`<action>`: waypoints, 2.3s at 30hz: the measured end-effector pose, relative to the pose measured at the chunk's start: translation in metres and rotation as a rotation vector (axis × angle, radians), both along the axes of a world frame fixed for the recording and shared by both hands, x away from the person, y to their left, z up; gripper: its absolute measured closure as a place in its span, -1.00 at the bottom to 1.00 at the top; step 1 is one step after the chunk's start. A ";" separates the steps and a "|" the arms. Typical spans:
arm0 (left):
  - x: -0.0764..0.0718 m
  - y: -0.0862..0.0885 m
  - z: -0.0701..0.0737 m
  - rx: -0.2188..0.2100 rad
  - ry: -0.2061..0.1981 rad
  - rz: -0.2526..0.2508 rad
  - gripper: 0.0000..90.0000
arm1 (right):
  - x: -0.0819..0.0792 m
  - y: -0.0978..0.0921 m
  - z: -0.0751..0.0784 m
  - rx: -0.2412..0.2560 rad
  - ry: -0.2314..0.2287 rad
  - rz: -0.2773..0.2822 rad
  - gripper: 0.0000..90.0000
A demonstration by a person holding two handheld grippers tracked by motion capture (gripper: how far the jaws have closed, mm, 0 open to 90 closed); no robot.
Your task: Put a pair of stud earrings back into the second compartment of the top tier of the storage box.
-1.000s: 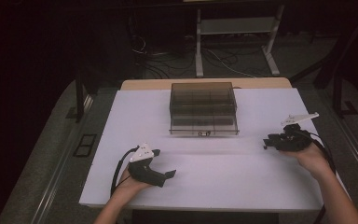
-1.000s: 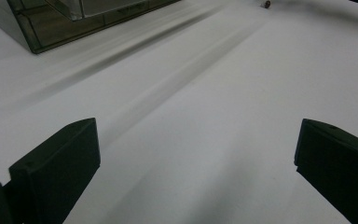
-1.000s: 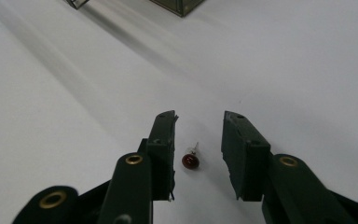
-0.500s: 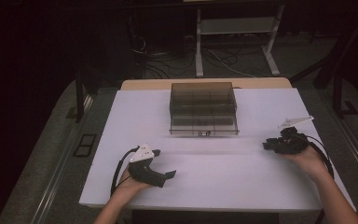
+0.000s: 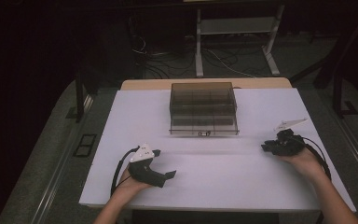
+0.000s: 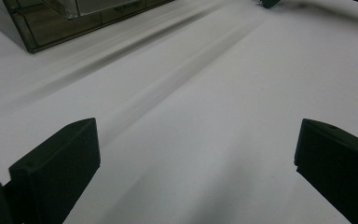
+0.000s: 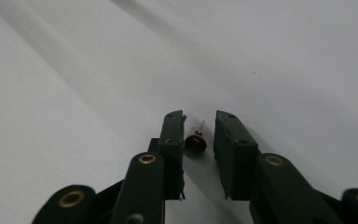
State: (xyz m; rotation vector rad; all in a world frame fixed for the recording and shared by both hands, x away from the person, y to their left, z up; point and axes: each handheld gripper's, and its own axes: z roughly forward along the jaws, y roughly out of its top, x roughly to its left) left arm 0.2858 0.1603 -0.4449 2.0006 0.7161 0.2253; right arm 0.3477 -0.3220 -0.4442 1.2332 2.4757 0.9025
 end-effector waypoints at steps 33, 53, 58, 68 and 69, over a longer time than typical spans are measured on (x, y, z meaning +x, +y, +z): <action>0.000 -0.001 0.000 -0.003 -0.002 0.000 -1.00 | 0.001 -0.002 0.043 0.127 -0.053 0.028 0.76; 0.000 0.000 0.001 -0.009 0.005 0.006 -1.00 | 0.012 0.026 0.073 0.181 -0.089 0.109 0.76; 0.000 -0.001 0.001 -0.008 0.006 0.004 -1.00 | 0.016 0.037 0.081 0.187 -0.098 0.129 0.76; 0.000 -0.001 0.001 -0.002 0.004 0.000 -1.00 | 0.024 0.060 0.090 0.198 -0.111 0.182 0.76; 0.000 -0.001 0.001 -0.003 0.007 0.001 -1.00 | 0.024 0.062 0.091 0.200 -0.113 0.185 0.76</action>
